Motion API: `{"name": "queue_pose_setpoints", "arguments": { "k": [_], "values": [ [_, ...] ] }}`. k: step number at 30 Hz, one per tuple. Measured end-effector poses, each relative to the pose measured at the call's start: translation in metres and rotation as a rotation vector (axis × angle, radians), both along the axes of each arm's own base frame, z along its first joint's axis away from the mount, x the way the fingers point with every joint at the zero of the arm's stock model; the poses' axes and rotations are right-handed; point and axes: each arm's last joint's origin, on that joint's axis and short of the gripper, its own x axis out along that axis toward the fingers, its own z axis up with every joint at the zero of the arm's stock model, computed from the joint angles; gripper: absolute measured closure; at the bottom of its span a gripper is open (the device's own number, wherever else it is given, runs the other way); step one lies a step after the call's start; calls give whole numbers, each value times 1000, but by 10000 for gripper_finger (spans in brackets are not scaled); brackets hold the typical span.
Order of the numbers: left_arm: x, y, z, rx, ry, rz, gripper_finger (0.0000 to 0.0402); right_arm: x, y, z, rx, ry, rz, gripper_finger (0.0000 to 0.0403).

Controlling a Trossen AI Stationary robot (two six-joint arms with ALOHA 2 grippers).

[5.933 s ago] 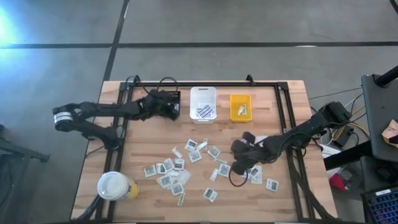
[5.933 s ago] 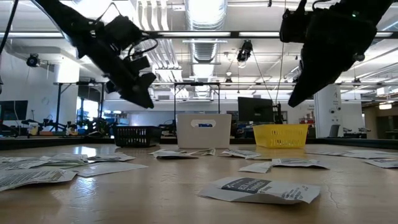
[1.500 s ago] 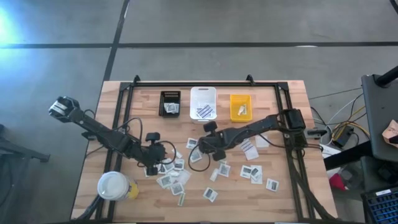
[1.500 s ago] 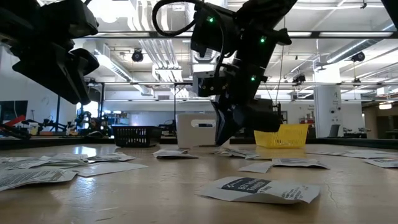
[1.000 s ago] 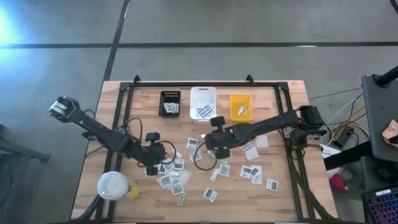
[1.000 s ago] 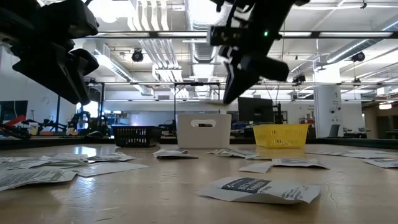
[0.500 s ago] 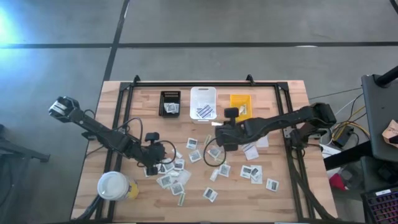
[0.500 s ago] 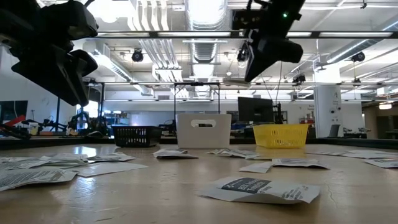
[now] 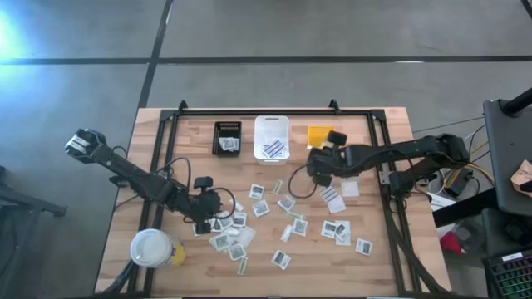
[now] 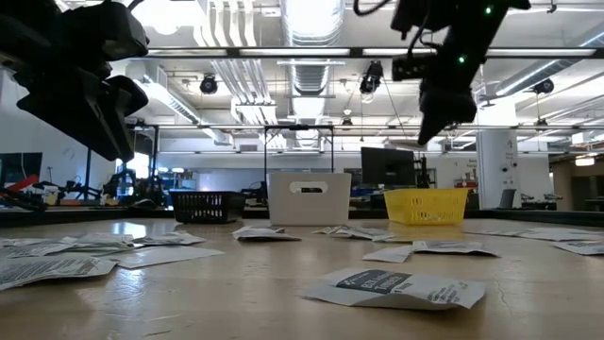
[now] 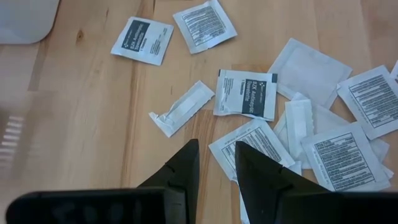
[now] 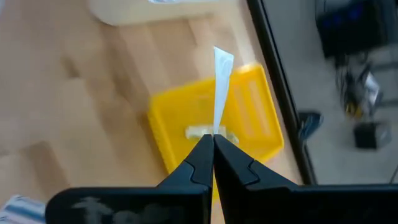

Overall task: Pick & Place First Aid Supplies
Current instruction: Put the green bandage into the yellow basket

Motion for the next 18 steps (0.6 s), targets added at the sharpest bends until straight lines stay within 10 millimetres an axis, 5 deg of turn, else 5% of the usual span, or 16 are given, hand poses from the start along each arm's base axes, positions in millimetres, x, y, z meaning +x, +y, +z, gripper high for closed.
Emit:
{"name": "queue_pose_setpoints", "arguments": {
  "k": [18],
  "values": [
    [0,0,0,-1,-1,1,305,-19,-71,-32,265,-243,-318,394]
  ]
}}
